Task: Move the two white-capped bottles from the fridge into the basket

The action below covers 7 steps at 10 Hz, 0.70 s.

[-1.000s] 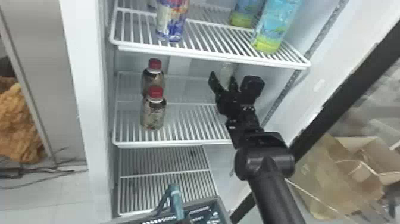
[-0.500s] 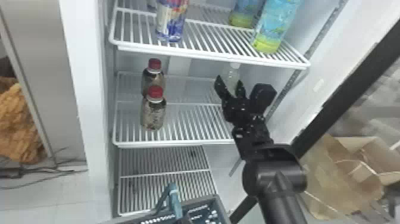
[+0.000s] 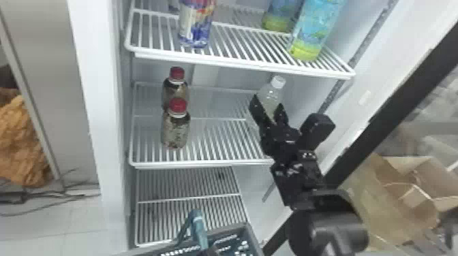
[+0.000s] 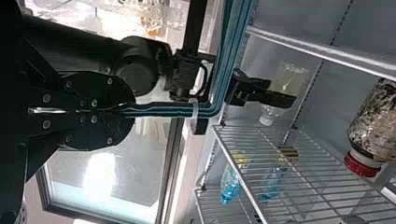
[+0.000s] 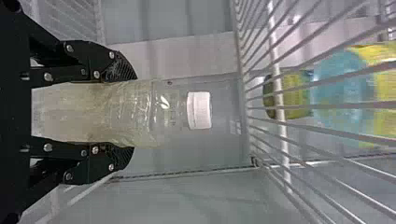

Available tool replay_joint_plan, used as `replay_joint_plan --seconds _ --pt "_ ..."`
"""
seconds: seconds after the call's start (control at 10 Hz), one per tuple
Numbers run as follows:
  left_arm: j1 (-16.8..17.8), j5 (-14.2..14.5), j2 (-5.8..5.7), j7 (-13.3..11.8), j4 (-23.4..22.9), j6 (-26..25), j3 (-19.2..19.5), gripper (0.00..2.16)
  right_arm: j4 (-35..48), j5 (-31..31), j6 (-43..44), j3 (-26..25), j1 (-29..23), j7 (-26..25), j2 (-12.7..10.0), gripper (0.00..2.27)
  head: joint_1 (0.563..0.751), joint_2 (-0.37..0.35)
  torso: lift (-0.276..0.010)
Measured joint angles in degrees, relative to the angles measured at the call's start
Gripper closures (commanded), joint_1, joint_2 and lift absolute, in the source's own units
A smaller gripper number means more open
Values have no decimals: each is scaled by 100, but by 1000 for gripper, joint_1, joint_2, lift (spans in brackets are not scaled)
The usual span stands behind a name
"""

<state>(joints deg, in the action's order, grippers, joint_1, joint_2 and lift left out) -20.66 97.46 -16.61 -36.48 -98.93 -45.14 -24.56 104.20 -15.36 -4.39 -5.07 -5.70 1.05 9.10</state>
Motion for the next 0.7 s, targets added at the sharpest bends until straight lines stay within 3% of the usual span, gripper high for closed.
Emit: replay_joint_plan --seconds 0.7 --pt "-14 0 8 -9 0 -14 33 1119 1817 -429 -904 -451 -1198 9 -154 788 695 -350 -260"
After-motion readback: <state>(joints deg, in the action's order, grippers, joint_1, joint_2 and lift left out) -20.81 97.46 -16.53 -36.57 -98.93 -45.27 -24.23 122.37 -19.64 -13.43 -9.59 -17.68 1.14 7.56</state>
